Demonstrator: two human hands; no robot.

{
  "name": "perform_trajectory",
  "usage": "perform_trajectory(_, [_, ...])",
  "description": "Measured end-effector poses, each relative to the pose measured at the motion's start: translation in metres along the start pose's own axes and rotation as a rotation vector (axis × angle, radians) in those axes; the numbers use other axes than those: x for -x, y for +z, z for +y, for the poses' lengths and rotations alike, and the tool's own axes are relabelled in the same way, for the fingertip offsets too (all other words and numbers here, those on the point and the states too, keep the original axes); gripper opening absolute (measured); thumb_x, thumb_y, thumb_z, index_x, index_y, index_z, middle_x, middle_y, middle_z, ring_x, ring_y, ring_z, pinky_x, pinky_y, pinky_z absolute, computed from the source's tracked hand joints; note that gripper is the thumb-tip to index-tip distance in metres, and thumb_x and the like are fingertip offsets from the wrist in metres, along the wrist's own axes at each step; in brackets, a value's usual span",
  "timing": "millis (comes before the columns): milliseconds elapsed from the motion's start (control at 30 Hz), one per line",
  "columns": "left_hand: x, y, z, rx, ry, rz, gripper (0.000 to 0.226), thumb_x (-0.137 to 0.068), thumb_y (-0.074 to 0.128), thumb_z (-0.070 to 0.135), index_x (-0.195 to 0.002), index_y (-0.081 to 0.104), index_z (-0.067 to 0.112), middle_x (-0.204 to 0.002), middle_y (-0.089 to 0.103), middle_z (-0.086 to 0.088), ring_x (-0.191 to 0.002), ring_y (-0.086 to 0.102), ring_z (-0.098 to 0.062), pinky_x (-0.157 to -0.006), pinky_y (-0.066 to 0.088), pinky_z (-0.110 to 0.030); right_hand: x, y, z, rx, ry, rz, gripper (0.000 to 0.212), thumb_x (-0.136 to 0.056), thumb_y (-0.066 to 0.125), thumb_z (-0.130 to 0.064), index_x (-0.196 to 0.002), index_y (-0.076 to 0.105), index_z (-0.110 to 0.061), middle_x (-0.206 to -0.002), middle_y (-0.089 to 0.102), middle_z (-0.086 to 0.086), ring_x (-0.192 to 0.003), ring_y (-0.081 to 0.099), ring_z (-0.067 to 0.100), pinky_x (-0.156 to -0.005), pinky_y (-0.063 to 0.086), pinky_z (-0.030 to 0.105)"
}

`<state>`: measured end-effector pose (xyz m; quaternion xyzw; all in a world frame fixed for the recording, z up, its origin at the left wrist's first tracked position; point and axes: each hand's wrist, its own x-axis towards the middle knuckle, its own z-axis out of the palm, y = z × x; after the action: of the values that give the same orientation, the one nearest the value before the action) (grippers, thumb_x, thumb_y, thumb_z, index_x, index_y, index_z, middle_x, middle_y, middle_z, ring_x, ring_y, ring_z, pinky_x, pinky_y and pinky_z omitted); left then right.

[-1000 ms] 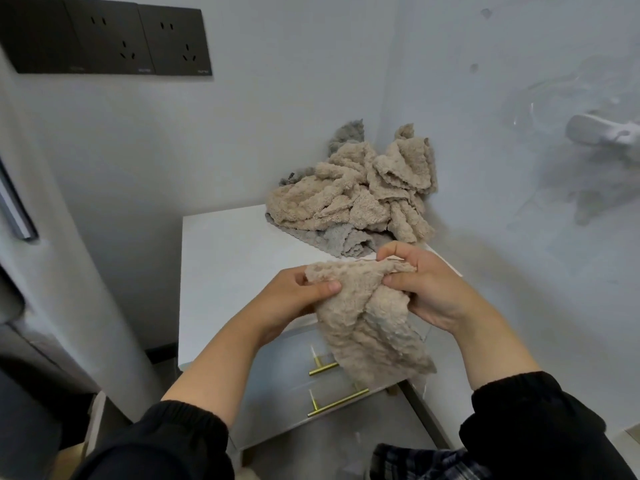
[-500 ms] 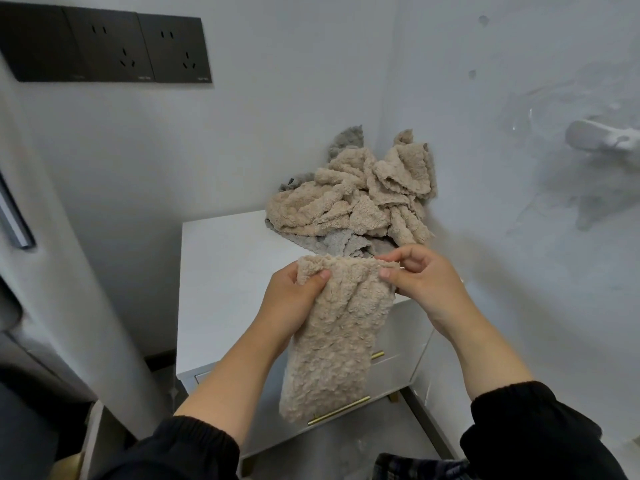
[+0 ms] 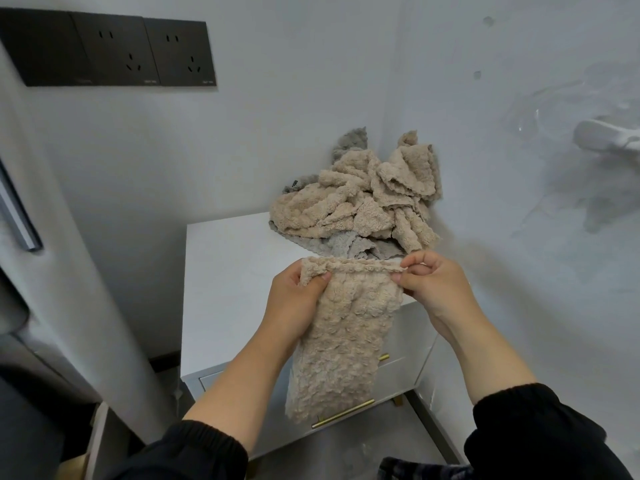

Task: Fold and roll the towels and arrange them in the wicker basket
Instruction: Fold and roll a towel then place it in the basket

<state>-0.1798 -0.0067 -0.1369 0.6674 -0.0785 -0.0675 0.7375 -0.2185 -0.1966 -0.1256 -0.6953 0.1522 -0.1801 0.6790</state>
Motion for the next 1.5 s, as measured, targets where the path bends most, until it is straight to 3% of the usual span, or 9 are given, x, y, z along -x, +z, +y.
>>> perform_trajectory(167, [0.0,0.002,0.002,0.095,-0.04,0.008,0.016,-0.09,0.061,0.007,-0.09,0.072,0.019,-0.095,0.074,-0.006,-0.095,0.069,-0.025,-0.088,0.054,-0.043,-0.001,0.0,-0.001,-0.158,0.13,-0.134,0.031,-0.072,0.073,0.001,-0.102,0.064,-0.005,-0.072,0.061,0.012,-0.07,0.055,0.024,-0.071,0.044,0.034])
perform_trajectory(233, [0.001,0.0,0.006,0.111,-0.047,0.0,0.015,-0.09,0.061,0.007,-0.089,0.072,0.017,-0.093,0.074,-0.006,-0.094,0.069,-0.025,-0.085,0.055,-0.04,0.002,0.001,-0.002,-0.049,0.186,-0.22,0.019,-0.073,0.074,-0.003,-0.089,0.066,0.0,-0.067,0.055,0.011,-0.062,0.048,0.022,-0.061,0.04,0.03])
perform_trajectory(400, [-0.011,-0.023,0.02,-0.406,0.065,-0.051,0.018,-0.083,0.072,0.019,-0.065,0.07,0.019,-0.067,0.068,0.002,-0.068,0.064,-0.02,-0.067,0.05,-0.033,0.0,0.001,-0.005,0.251,0.037,-0.089,0.027,-0.074,0.078,-0.007,-0.054,0.06,-0.01,-0.05,0.046,-0.002,-0.046,0.035,0.009,-0.051,0.029,0.021])
perform_trajectory(567, [-0.019,-0.041,0.029,-0.735,0.087,-0.027,0.026,-0.079,0.075,0.029,-0.059,0.066,0.016,-0.055,0.052,0.001,-0.055,0.041,-0.014,-0.055,0.03,-0.027,-0.006,0.009,-0.007,0.339,0.025,-0.027,0.019,-0.079,0.076,-0.015,-0.068,0.061,-0.011,-0.04,0.046,-0.008,-0.039,0.036,0.007,-0.047,0.03,0.022])
perform_trajectory(733, [-0.021,-0.04,0.032,-0.523,-0.011,0.021,0.018,-0.089,0.063,0.014,-0.073,0.07,0.011,-0.059,0.069,-0.008,-0.05,0.064,-0.019,-0.052,0.05,-0.024,-0.008,0.027,-0.014,0.159,0.141,-0.184,0.009,-0.095,0.056,-0.012,-0.087,0.054,-0.009,-0.067,0.071,0.012,-0.051,0.066,0.018,-0.052,0.052,0.027])
perform_trajectory(900, [-0.031,-0.043,0.031,-0.294,0.023,0.084,0.021,-0.089,0.058,0.008,-0.078,0.073,0.017,-0.079,0.074,-0.006,-0.078,0.071,-0.02,-0.082,0.057,-0.034,-0.022,0.038,-0.013,0.067,0.104,-0.198,0.012,-0.096,0.055,-0.019,-0.093,0.06,-0.008,-0.1,0.071,0.012,-0.091,0.07,0.021,-0.084,0.055,0.033])
perform_trajectory(1200, [-0.042,-0.044,0.02,-0.041,-0.174,0.153,0.025,-0.091,0.059,0.033,-0.084,0.074,0.015,-0.093,0.073,-0.004,-0.092,0.065,-0.017,-0.084,0.048,-0.026,-0.033,0.049,-0.003,0.049,0.06,-0.07,0.01,-0.089,0.061,-0.005,-0.082,0.066,-0.01,-0.072,0.057,0.002,-0.078,0.056,0.018,-0.09,0.054,0.041])
perform_trajectory(1400, [-0.041,-0.043,0.008,-0.242,-0.135,0.174,0.004,-0.081,0.07,0.008,-0.078,0.072,0.006,-0.086,0.071,-0.007,-0.084,0.062,-0.017,-0.07,0.046,-0.019,-0.034,0.046,0.008,0.216,0.111,-0.086,0.017,-0.087,0.059,0.005,-0.078,0.062,-0.009,-0.066,0.056,0.004,-0.056,0.058,0.014,-0.06,0.055,0.028])
perform_trajectory(1500, [-0.042,-0.043,0.005,-0.514,-0.109,0.14,0.017,-0.077,0.065,0.0,-0.076,0.069,0.016,-0.07,0.06,0.001,-0.07,0.055,-0.016,-0.058,0.041,-0.02,-0.032,0.045,0.015,0.396,0.078,-0.081,0.016,-0.085,0.062,0.003,-0.077,0.061,-0.011,-0.063,0.059,0.006,-0.049,0.06,0.014,-0.05,0.046,0.026])
